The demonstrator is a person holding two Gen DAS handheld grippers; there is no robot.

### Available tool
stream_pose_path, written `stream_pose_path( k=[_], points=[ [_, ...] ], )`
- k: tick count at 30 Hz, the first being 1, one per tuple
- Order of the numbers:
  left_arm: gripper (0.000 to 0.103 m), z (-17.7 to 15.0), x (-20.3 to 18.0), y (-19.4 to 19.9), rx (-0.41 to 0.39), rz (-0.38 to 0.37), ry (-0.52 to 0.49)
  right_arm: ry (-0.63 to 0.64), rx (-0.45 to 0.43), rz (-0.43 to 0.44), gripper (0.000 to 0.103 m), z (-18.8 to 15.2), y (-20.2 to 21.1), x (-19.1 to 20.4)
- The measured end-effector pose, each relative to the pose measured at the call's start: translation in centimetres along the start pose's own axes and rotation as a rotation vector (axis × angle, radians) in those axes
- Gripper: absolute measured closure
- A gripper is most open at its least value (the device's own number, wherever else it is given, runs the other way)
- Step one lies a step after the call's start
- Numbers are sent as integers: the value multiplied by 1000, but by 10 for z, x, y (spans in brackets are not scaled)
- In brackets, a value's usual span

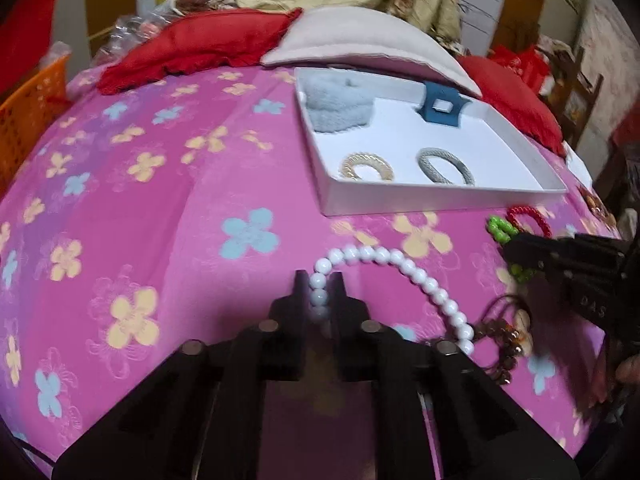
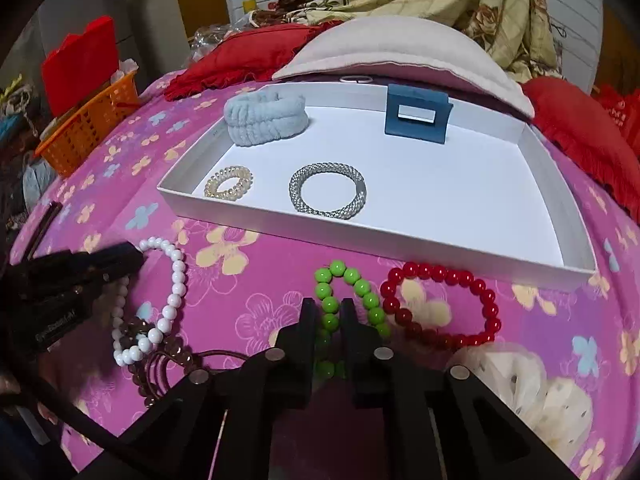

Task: Organize jewelry
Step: 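Grasp the white pearl bracelet with the left tool while the right tool grasps the green bead bracelet, then carry both bracelets into the tray and open both tools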

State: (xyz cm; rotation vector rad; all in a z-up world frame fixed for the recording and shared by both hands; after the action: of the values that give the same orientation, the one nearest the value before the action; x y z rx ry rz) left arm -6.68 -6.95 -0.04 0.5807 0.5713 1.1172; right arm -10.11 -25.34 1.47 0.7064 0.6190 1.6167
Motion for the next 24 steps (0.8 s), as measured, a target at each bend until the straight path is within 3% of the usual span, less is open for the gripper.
stream_pose_path(
  k=[15,24],
  points=[
    [95,1,5,31,-69,-79,104,-58,-115,44,94,8,61,-6],
    [95,7,-3,56,-121,-55,98,-79,-181,45,95,16,96,-15]
  ],
)
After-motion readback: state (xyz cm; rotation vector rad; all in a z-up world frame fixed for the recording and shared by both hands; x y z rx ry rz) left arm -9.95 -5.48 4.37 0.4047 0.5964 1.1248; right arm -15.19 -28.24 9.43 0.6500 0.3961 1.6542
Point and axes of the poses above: each gripper's, at about its wrist camera, not at the fingertips, and y roughly against the way its jaws point, x to its left, z to its top, the point moved 2 cm from there along -y, roughly the way its jaws point, and after that the axes turned 8 degrees about -x, right-handed, at the moved point
